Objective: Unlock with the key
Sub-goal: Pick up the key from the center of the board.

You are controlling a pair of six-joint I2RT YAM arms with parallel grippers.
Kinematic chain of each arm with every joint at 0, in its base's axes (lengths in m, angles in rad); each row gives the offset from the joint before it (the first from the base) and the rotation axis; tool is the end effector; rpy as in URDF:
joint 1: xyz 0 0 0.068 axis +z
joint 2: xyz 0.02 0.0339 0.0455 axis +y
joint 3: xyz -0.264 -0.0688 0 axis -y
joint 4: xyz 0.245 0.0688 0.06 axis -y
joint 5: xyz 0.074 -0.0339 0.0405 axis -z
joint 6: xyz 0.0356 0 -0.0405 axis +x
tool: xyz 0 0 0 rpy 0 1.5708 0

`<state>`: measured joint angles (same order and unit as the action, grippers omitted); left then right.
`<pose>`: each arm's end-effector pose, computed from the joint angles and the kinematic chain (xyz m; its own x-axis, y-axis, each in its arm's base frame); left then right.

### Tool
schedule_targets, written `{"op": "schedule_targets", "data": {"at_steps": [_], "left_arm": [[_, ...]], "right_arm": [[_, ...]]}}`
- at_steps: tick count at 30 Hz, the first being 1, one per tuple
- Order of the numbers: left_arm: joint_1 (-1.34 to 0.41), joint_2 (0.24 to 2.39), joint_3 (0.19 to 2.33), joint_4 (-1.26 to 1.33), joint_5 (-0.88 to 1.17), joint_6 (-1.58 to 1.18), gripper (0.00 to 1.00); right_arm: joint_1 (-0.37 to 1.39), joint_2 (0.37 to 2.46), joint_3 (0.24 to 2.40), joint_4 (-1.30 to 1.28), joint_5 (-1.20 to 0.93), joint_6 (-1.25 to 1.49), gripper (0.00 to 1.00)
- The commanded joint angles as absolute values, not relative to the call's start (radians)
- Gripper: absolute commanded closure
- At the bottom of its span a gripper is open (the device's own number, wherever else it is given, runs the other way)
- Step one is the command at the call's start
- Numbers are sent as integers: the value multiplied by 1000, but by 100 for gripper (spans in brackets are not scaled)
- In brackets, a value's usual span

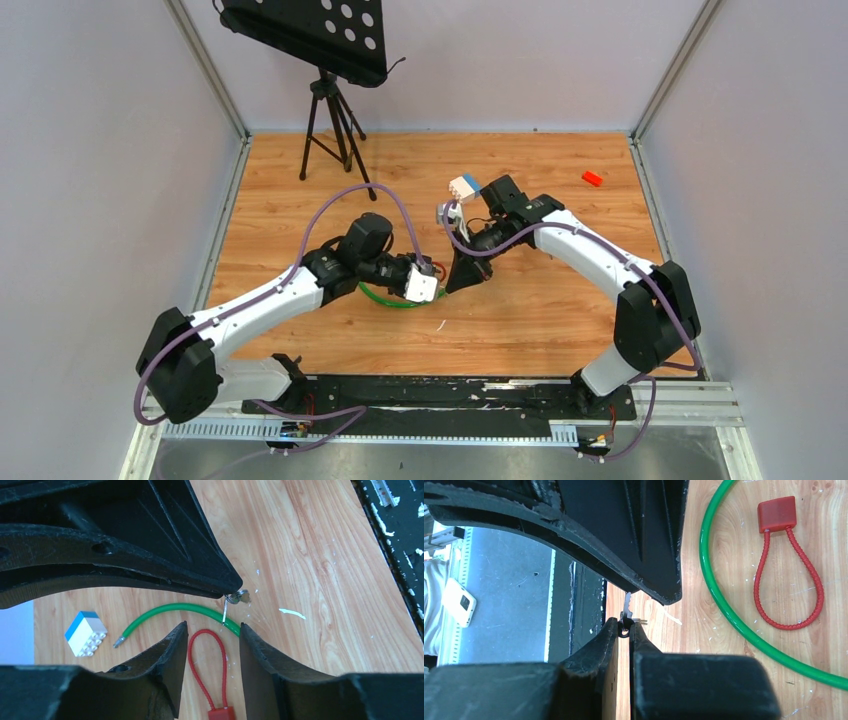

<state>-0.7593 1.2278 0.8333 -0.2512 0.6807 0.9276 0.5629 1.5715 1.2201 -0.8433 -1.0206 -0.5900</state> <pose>0.1744 -0.1964 0.2622 0.4580 0.4226 -0.7820 0.8888 -0.2009 0.4120 0.2416 0.1884 0.2634 -0.3511 -0.5655 -0.7463 -0.8895 -0.0475 0.4545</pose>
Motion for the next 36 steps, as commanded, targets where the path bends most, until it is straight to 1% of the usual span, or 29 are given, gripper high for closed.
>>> {"op": "schedule_targets", "data": {"at_steps": [1,5,14,27,31,33,36], "left_arm": [[-779,1211,884,-256,661,959,53],[-802,1222,895,-258,651,955,59],[-833,1240,900,-257,624,950,67],[-844,1259,912,-248,603,943,85],[-846,1258,913,-249,605,937,94],[-847,1258,910,-247,606,931,100],[-847,1257,903,-247,603,922,100]], "right_arm": [[552,1574,1254,-850,-1080,-612,100],[543,1573,1252,-845,-1086,-605,100],[536,1574,1247,-838,-1095,-590,100],[535,1583,1239,-835,-1092,-590,100],[534,1591,1240,-835,-1094,-589,100],[531,1593,1243,-839,-1095,-588,98],[523,1591,1245,-842,-1097,-585,94]]}}
